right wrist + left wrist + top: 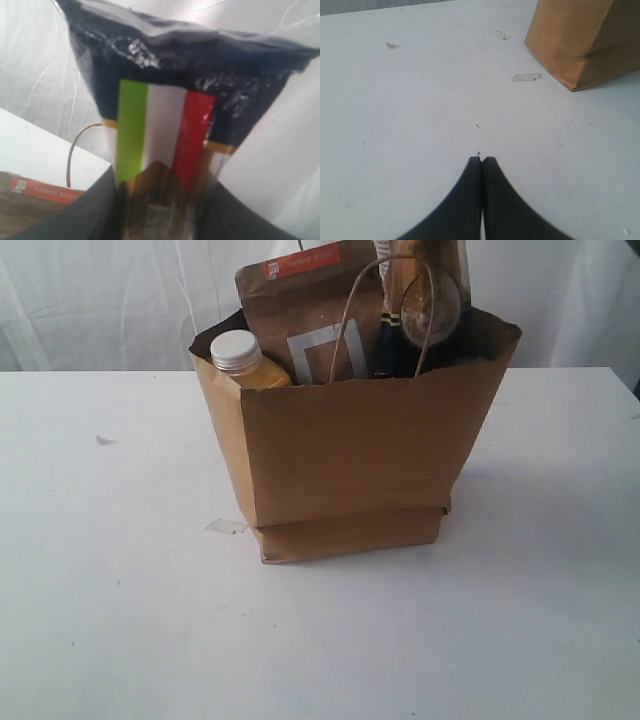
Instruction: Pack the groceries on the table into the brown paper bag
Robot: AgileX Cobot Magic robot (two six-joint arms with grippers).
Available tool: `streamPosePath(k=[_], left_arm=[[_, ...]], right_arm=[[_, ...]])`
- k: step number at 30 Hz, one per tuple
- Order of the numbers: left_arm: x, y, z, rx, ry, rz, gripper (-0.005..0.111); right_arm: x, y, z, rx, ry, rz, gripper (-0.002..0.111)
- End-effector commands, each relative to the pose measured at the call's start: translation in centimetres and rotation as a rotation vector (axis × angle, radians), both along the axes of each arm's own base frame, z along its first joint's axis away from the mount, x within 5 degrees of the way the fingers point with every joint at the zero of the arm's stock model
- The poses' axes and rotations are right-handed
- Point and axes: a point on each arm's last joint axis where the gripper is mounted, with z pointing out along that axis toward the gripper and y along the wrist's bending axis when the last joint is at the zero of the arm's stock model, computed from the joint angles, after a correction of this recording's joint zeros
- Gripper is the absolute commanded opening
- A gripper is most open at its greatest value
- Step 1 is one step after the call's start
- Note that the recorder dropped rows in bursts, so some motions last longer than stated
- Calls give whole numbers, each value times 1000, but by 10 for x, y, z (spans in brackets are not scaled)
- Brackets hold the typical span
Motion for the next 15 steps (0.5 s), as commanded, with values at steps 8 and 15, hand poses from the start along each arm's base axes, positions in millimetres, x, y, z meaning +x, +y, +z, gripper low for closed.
streamPosePath(k=[8,15], left_arm=[[0,0,-1,-11,0,7,0],[0,0,-1,-9,-1,7,0]], right_arm=[[-2,-14,20,-43,-128,-60,0],[7,-15,19,8,-149,-58,0]])
